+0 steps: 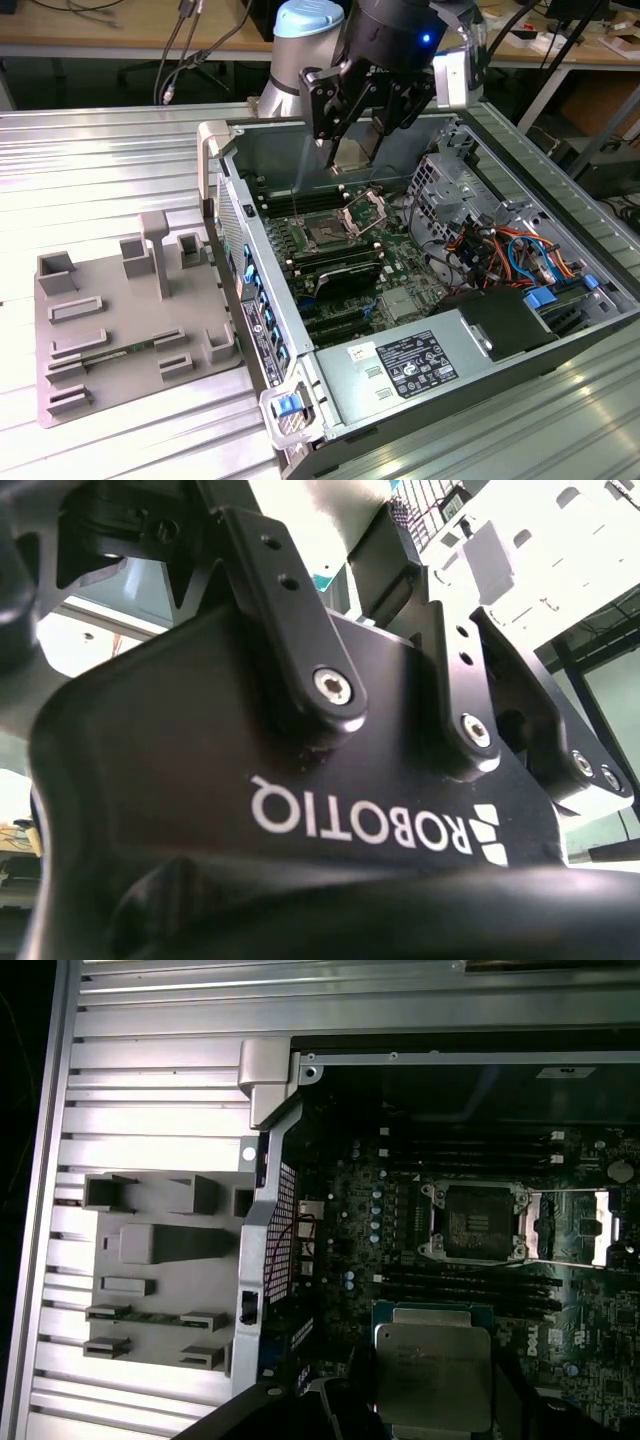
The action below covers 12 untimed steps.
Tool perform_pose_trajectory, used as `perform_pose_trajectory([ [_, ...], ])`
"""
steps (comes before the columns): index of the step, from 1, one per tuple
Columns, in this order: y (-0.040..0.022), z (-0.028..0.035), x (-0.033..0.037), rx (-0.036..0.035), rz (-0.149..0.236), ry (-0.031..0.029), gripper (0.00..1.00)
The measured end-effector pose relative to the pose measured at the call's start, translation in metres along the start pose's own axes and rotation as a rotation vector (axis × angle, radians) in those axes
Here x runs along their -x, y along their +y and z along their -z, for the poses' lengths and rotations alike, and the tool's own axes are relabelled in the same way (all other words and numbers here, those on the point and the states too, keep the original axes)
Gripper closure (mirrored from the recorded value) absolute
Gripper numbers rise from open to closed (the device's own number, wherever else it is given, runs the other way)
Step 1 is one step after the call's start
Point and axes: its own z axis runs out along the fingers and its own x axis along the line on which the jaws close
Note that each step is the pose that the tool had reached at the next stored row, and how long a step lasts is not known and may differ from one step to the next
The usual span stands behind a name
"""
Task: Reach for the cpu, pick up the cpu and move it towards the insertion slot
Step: 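Pick up the cpu and move it towards the insertion slot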
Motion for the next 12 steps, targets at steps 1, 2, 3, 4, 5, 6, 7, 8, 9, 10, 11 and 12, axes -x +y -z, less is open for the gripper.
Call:
perform_pose_trajectory([
  [1, 0.0, -0.0001, 0.0006, 0.0, 0.0, -0.0001, 0.45],
  [2, -0.0001, -0.0001, 0.0013, 0.0, 0.0, 0.0, 0.45],
  [3, -0.0001, -0.0001, 0.0019, -0.0001, 0.0, 0.0, 0.45],
  [4, -0.0002, -0.0002, 0.0026, 0.0, 0.0, 0.0, 0.45],
  [5, -0.0002, -0.0003, 0.0032, 0.0, 0.0, 0.0, 0.45],
  [6, -0.0003, -0.0003, 0.0038, 0.0, 0.0, 0.0, 0.45],
  [7, -0.0003, -0.0003, 0.0043, -0.0001, 0.0, 0.0, 0.45],
  [8, -0.0004, -0.0004, 0.005, -0.0001, 0.0, 0.0, 0.45],
  [9, -0.0004, -0.0004, 0.0056, -0.0001, 0.0, 0.0, 0.45],
  [10, -0.0005, -0.0006, 0.0071, 0.0, 0.0, 0.0, 0.45],
  [11, -0.0006, -0.0007, 0.0088, -0.0001, 0.0, 0.0, 0.45],
  [12, -0.0007, -0.0008, 0.0099, 0.0, 0.0, 0.0, 0.45],
])
